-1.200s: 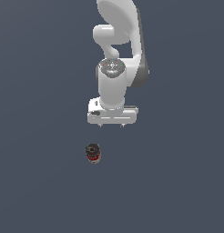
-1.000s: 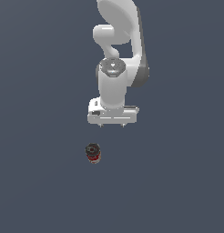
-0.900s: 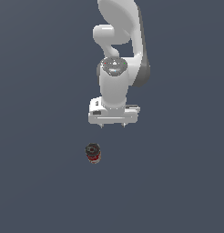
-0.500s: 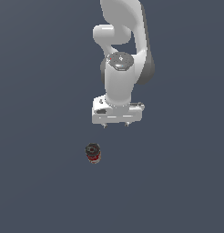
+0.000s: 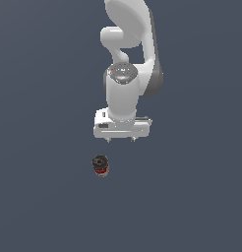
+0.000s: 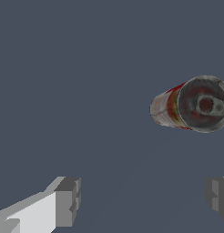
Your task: Pick up the object and move it to a goal position.
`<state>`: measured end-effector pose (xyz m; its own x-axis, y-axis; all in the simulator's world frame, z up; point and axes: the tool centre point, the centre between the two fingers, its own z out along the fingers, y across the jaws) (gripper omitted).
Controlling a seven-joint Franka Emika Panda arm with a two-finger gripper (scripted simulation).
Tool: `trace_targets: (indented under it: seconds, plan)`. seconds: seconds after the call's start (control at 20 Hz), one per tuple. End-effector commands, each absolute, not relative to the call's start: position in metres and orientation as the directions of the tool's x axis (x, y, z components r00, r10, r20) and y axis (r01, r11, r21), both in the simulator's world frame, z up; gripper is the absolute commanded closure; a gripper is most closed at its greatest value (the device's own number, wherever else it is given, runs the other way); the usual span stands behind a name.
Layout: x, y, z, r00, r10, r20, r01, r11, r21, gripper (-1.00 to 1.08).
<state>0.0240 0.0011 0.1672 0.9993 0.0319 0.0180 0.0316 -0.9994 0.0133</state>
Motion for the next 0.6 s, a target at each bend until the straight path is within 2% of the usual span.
trace_targets:
  seconds: [0.0,0.55]
  plan:
    - [0.032,-0.008,0.164,1.0,0.003,0.016,0.003,-1.0,0.011,-0.92]
    - [0.075,-0.063,0.139,0.987,-0.16,0.005,-0.16,-0.987,0.002,-0.92]
